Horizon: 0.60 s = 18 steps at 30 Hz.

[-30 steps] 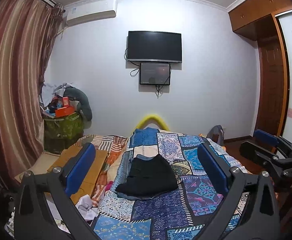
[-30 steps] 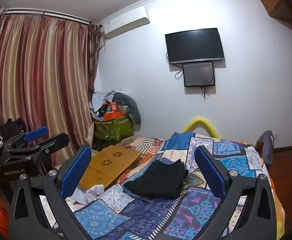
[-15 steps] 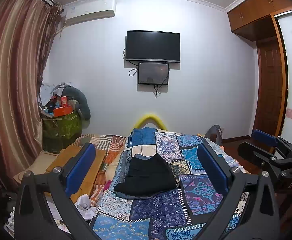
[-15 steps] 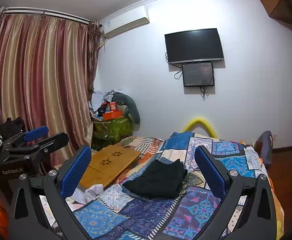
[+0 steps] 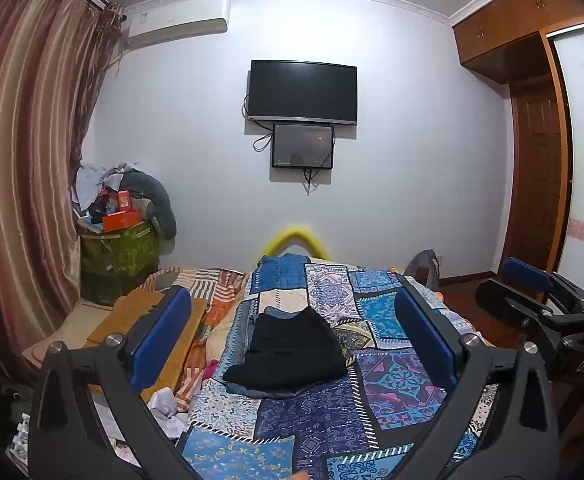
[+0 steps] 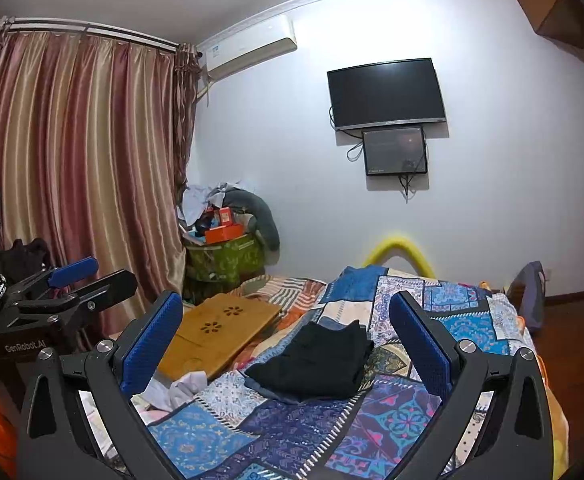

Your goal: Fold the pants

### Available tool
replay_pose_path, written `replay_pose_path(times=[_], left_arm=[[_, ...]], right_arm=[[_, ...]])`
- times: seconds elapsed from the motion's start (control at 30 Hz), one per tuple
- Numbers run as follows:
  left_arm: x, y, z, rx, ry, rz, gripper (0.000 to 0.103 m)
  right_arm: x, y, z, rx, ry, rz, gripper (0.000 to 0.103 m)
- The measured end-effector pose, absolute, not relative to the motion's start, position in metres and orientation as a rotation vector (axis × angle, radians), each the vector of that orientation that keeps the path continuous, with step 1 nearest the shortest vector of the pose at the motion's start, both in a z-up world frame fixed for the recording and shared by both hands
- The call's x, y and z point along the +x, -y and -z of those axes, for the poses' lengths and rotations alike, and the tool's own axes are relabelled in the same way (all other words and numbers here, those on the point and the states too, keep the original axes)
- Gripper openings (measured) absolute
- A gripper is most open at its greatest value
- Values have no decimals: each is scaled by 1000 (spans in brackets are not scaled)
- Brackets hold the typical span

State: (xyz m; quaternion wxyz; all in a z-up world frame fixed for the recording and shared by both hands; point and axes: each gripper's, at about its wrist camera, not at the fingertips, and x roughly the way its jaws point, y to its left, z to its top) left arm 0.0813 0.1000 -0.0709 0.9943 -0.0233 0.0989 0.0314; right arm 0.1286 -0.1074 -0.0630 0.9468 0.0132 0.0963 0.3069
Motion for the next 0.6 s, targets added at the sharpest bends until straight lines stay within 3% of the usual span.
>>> replay_pose_path(times=[0.6], left_arm=[[80,-96,73,-46,-206,-52,103]], right_arm=[[128,105,60,29,-198,-629,103]])
